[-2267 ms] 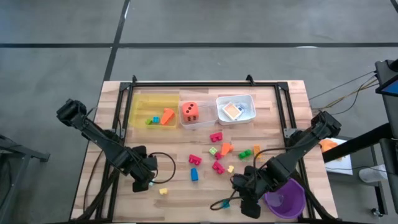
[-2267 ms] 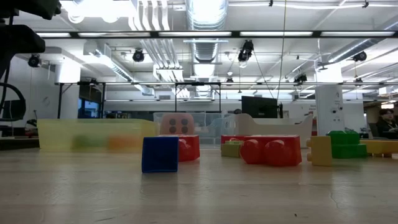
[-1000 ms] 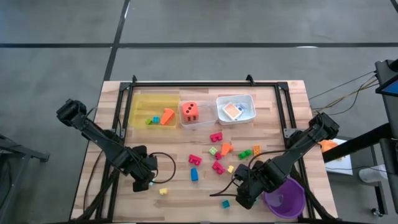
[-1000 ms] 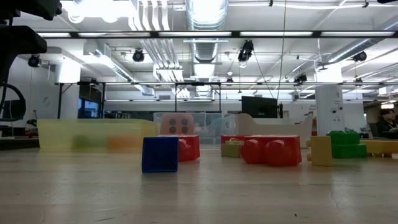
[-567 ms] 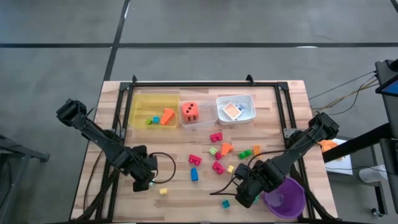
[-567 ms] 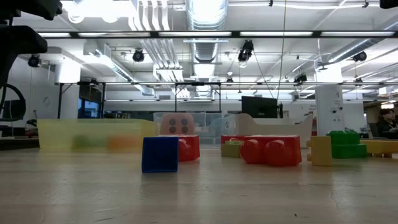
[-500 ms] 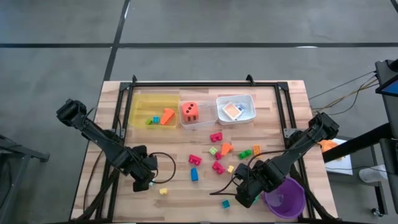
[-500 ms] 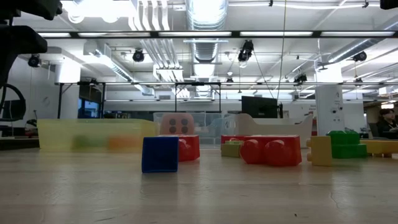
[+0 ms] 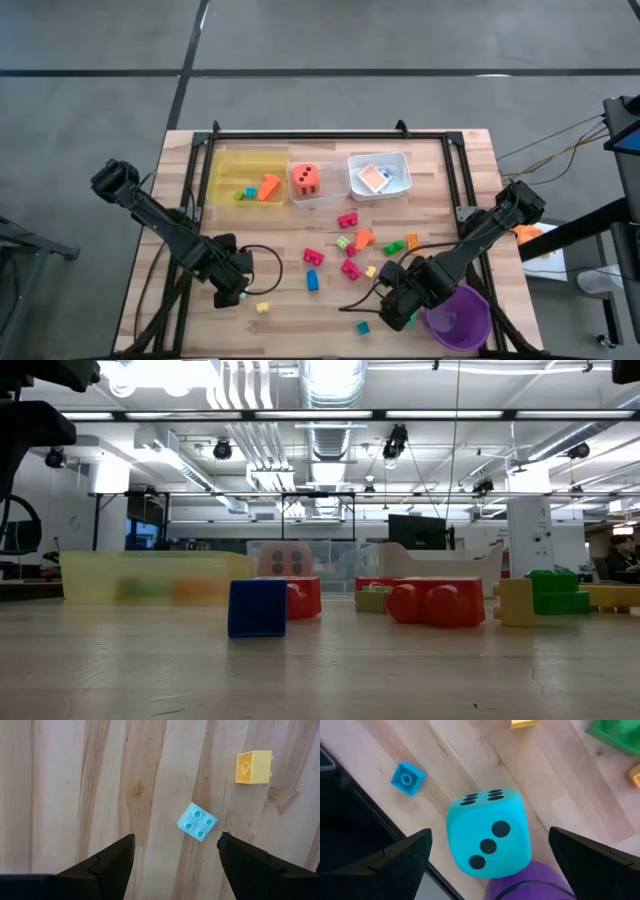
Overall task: Pick & Place Toys
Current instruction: Put the blue dice into the transparent bin
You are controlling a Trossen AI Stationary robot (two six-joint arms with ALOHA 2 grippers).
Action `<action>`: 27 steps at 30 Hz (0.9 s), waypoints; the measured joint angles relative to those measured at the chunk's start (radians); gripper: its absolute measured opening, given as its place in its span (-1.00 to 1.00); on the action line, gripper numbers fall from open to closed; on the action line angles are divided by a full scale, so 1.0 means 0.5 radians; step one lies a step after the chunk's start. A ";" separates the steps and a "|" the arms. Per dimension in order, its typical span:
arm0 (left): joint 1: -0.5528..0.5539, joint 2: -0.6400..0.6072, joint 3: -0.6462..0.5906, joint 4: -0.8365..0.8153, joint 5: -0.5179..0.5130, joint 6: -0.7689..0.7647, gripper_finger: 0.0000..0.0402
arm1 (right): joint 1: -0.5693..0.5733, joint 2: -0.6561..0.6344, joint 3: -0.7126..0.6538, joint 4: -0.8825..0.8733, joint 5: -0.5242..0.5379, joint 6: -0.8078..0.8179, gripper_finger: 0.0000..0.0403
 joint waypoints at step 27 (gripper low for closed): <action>0.000 0.000 0.000 0.016 -0.008 -0.002 0.40 | 0.017 0.227 -0.012 -0.022 -0.055 -0.277 0.96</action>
